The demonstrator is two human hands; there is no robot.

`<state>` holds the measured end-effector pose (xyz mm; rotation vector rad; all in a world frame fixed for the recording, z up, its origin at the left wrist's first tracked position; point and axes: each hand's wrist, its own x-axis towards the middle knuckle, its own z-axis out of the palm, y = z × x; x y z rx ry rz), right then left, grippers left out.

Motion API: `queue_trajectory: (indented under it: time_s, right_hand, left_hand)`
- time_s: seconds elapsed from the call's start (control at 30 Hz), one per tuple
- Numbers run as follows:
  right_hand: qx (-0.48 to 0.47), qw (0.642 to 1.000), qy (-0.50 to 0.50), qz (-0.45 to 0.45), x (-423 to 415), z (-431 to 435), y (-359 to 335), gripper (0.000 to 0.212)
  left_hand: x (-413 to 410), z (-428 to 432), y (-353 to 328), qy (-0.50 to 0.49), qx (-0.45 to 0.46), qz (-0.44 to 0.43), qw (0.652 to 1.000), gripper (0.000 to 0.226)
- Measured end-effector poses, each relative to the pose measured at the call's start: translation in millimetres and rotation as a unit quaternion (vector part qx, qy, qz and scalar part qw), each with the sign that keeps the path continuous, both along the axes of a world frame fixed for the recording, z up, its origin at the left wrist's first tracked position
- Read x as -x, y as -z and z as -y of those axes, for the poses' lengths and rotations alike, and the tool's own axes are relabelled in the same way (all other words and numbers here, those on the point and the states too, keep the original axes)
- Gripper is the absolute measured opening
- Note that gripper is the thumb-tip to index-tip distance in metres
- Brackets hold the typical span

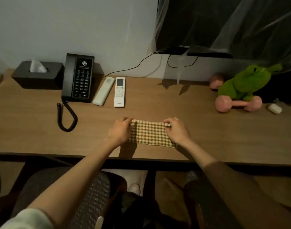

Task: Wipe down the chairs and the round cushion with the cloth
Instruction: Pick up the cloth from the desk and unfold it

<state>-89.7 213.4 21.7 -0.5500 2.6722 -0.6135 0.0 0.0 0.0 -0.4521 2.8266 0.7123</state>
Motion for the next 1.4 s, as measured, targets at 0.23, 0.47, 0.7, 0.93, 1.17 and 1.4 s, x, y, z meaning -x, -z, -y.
queue_trajectory:
  time_s: [0.23, 0.47, 0.7, 0.93, 1.17, 1.4]
  right_hand:
    - [-0.038, 0.998, 0.022, 0.038, 15, 14, 34, 0.032]
    - [-0.070, 0.996, 0.016, 0.054, 22, 20, 47, 0.012]
    - [-0.008, 0.999, 0.035, 0.021, 24, 19, 17, 0.005]
    - [0.113, 0.993, -0.016, -0.024, -5, 17, -46, 0.006]
    - [0.287, 0.956, -0.056, -0.014, -70, 12, -108, 0.012]
    - [0.337, 0.922, -0.189, -0.020, -169, 27, -145, 0.010]
  left_hand:
    - [16, 17, 37, -0.008, 0.002, -0.013, 1.000, 0.032]
    - [20, 21, 43, -0.043, -0.045, -0.082, 0.995, 0.007]
    - [7, 18, 17, -0.095, -0.066, -0.130, 0.985, 0.005]
    - [-50, 0, -29, -0.146, -0.133, -0.251, 0.948, 0.004]
    - [-143, -33, -88, -0.215, -0.132, -0.381, 0.889, 0.004]
    - [-265, -58, -124, -0.274, -0.078, -0.439, 0.852, 0.012]
